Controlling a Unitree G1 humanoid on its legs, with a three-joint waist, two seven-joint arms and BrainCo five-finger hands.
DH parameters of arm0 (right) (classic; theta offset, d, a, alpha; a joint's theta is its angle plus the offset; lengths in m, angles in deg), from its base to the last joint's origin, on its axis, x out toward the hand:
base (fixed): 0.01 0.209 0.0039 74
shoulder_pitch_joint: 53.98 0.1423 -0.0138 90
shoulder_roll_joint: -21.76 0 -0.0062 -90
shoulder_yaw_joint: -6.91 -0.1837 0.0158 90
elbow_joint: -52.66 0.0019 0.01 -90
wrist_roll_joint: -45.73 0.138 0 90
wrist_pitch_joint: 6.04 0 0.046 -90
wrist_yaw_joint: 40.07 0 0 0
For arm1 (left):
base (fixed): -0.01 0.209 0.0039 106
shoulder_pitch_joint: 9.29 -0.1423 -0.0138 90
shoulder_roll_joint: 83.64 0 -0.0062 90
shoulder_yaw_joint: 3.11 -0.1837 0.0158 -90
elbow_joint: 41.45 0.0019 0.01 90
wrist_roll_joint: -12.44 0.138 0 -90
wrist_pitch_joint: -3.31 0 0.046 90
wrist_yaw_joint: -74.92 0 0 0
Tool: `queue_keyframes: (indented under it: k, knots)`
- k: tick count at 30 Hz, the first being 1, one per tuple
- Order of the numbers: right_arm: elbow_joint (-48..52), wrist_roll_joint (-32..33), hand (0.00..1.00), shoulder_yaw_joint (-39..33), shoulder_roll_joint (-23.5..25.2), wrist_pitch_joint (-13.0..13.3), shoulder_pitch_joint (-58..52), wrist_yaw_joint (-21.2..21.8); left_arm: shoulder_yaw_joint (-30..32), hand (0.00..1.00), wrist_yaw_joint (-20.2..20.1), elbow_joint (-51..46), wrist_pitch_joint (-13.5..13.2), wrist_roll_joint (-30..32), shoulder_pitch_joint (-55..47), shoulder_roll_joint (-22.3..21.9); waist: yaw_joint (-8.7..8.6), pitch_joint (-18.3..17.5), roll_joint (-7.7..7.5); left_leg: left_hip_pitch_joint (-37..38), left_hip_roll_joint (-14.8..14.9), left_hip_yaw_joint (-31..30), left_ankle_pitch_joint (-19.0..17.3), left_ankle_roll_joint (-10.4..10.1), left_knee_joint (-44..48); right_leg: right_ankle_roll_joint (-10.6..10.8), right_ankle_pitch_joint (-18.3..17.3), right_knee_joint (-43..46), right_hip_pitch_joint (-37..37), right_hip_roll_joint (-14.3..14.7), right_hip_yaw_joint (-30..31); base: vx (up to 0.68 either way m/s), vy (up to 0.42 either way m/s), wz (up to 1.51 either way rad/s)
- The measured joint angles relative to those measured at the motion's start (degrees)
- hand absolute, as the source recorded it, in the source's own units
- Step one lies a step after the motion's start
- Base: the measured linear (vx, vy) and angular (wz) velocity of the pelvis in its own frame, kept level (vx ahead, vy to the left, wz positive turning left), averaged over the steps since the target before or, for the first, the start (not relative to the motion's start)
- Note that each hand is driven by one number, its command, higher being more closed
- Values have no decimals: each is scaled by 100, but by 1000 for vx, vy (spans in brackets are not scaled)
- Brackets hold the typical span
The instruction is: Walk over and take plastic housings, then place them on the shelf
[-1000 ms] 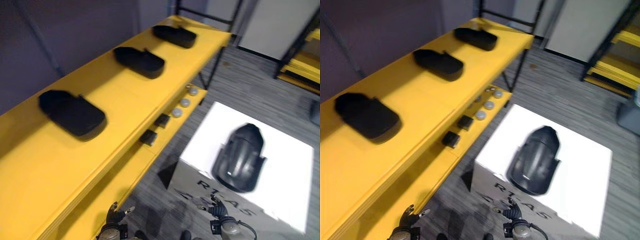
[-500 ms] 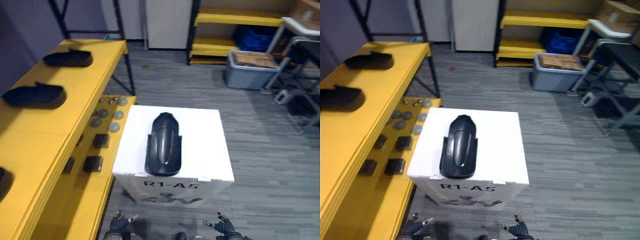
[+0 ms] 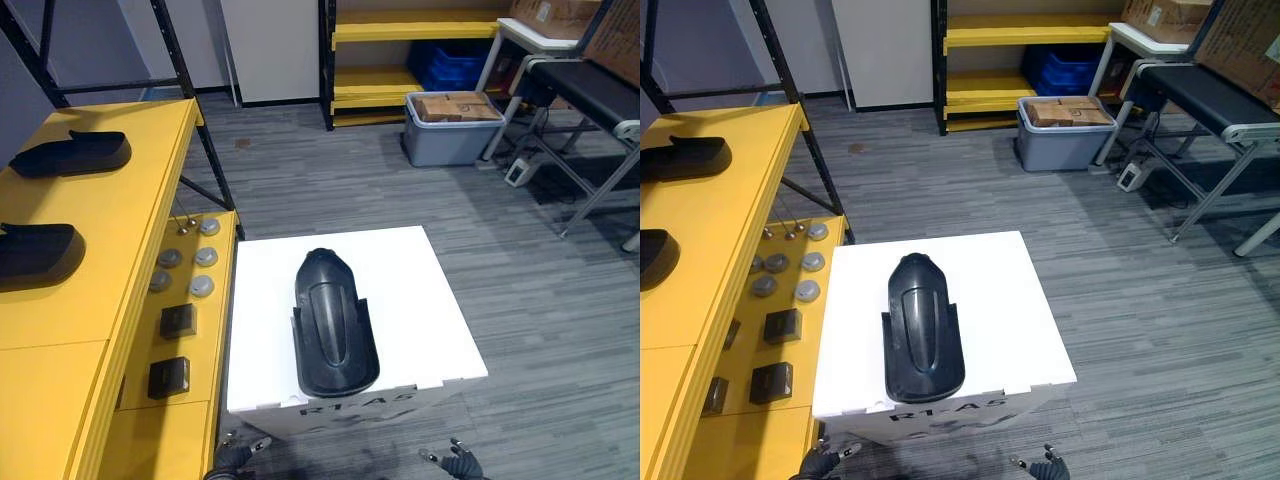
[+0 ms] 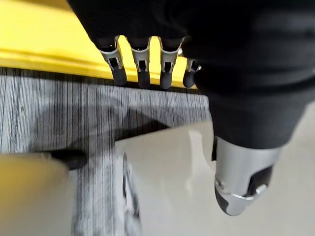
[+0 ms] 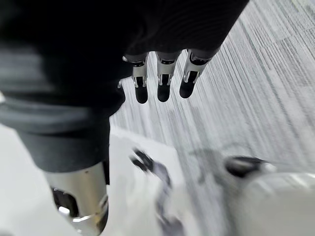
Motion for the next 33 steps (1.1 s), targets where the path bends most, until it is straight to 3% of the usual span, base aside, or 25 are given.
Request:
queue_keyframes:
  k: [4, 9, 14, 15, 18, 21, 23, 27, 33]
  knots:
    - [1941, -63, 0, -637, -687, -11, -196, -131, 104, 0, -29, -113, -3, 12, -132, 14, -32, -33, -2, 60, 2, -1, -17, -26, -47, 56, -33, -10, 39, -5, 0, 54, -11, 0]
    - [3946, -503, 0, -718, -1215, 32, -168, -167, 89, 0, -156, -116, -10, 121, -336, -13, -191, -84, -22, 101, 20, -1, -17, -27, -89, 81, -48, -59, 83, 17, 2, 0, 0, 0]
    - [5169, -623, 0, 174, -1359, 113, -148, 16, -32, 0, -182, -117, -32, 117, -356, 22, -201, -116, -31, 111, 42, -9, -17, -27, -93, 81, -48, -64, 85, 45, 8, -58, -19, -2]
    - [5393, -622, 0, 480, -1403, 231, -139, 114, -43, 0, -189, -117, -71, 116, -382, 21, -198, -152, -35, 109, 43, -19, -17, -27, -93, 87, -44, -63, 84, 48, 5, -77, -11, 1]
    - [5627, -621, 0, 1149, -1397, 476, 37, 314, -133, 0, -227, -117, -157, 115, -442, 54, -183, -187, -38, 104, 39, -42, -5, -9, -95, 111, -27, -65, 81, 49, -1, -54, -5, 3]
    - [5539, -699, 0, 1800, -1286, 524, 286, 423, -245, 0, -259, -115, -177, 115, -441, 95, -128, -196, -35, 58, 28, -67, 40, 5, -105, 131, 10, -87, 54, 45, -21, -45, -3, 7]
    - [5038, -853, 0, 2116, -878, 525, 547, 429, -252, 0, -257, -106, -175, 115, -441, 93, -69, -198, -34, 52, 13, -143, 105, 23, -167, 130, 22, -97, 57, 43, -74, -29, -15, 16]
    - [4047, -1244, 0, 2441, -296, 375, 871, 336, -308, 0, -216, -107, -171, 115, -451, 83, 73, -200, -34, 41, 2, -287, 187, -28, -228, 128, 23, -126, 104, 37, -216, -12, -19, 18]
    - [3222, -2045, 0, 2532, 154, 33, 1196, -52, -309, 0, -128, -104, -137, 119, -470, 63, 170, -195, -34, 26, -5, -425, 295, -72, -338, 127, 26, -139, 124, 36, -369, -20, -15, 13]
